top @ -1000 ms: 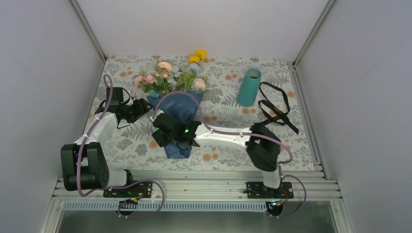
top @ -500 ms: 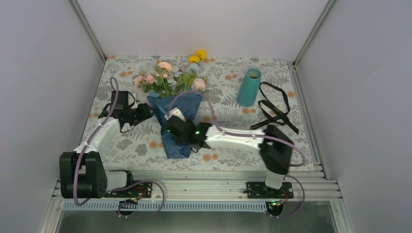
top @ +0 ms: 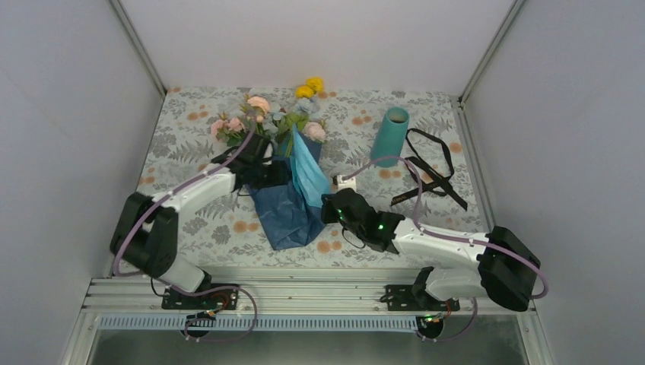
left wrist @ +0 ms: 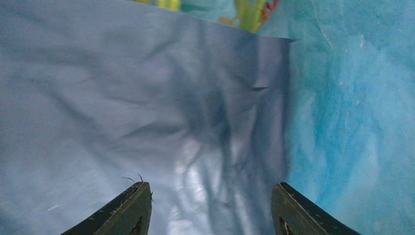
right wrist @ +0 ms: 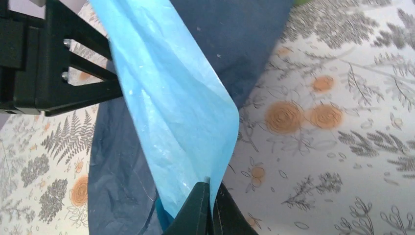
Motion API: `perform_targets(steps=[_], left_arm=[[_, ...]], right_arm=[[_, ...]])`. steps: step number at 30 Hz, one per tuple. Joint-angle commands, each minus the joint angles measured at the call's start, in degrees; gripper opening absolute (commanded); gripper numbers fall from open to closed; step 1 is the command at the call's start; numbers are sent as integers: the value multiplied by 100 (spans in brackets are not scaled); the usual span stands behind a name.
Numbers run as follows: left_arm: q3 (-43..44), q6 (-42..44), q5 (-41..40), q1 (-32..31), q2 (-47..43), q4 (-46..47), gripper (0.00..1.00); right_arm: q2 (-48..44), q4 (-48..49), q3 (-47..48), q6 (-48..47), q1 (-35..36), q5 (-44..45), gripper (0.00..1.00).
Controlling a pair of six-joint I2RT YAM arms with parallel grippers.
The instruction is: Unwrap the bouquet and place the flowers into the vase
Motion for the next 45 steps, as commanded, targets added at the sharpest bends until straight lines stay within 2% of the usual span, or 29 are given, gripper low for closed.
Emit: perform_targets(steps=[1,6,12,20,34,35,36,37,42,43,45], left_arm=[[693,-267,-547,-659,794,-34,63],[1181,-399,-764,-1055,1389,-182,66],[1174,-600,-787,-1130,1511,-9,61],[1231,-582,-457,-1323,1539,263,70],[1213,-434,-414,-1346,1873,515,71],[1234,-436,-509,-1346,1972,490,69],[1286,-455,-628,-1346,2082,399,61],[1339,-460,-742,-1346,2146,271,47],[1459,-364,-1204,-1337,1965,23,6],[1500,-336,-1292,-1329,1867,-73,3],[1526,-308,-1579,-1281,1622,-356,2]], right_arm=[[-344,921,-579,830,-233,-82,4],[-649,953,-834,816,-332,-96,4],[-855,899,-1013,767,-389,-74,4],[-878,999,-1147,708,-457,18,4],[-723,1034,-1154,614,-460,147,4],[-685,1042,-1146,612,-466,156,4],[-653,1052,-1150,610,-465,165,4],[-630,1050,-1138,607,-461,177,4],[-629,1044,-1157,609,-505,217,4],[-637,1056,-1162,617,-517,222,4],[-644,1050,-1166,626,-546,220,4]])
